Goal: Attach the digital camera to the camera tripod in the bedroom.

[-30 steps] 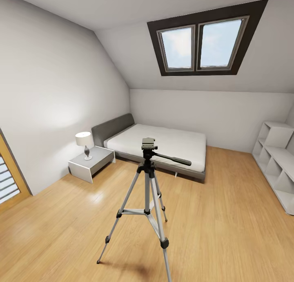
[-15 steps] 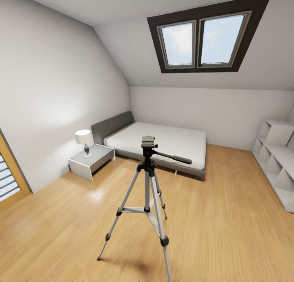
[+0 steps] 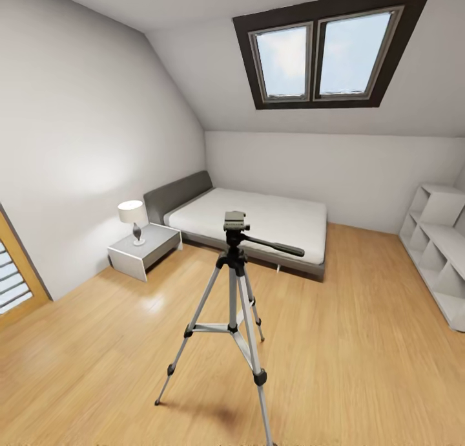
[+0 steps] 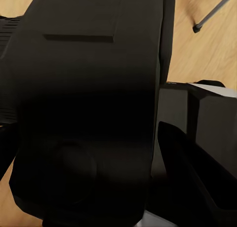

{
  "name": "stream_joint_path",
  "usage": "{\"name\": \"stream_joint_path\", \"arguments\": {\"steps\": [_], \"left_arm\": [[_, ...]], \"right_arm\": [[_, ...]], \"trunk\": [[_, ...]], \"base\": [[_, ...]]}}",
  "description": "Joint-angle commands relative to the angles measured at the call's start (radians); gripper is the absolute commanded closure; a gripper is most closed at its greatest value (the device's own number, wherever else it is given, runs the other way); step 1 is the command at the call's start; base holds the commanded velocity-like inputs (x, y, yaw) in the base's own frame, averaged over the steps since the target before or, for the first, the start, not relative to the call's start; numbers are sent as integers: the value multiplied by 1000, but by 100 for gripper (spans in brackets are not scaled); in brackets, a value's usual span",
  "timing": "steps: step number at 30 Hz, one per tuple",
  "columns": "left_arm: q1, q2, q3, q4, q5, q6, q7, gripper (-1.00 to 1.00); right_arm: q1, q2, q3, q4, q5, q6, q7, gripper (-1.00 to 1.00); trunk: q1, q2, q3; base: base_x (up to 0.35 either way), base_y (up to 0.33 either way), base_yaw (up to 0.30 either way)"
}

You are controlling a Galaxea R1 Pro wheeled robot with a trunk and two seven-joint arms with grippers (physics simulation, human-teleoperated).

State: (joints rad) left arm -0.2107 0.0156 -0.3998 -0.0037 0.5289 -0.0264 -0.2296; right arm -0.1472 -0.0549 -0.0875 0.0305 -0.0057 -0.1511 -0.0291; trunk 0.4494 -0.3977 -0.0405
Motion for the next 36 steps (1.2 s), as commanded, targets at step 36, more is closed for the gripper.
{"name": "stream_joint_path", "arguments": {"steps": [36], "left_arm": [[-1,-2,-8,2,9,-4,32,100]], "right_arm": [[-2,3,-6,3,1,-5,0,-100]], "trunk": [[1,-2,-60]], "base": [[0,0,0]]}}
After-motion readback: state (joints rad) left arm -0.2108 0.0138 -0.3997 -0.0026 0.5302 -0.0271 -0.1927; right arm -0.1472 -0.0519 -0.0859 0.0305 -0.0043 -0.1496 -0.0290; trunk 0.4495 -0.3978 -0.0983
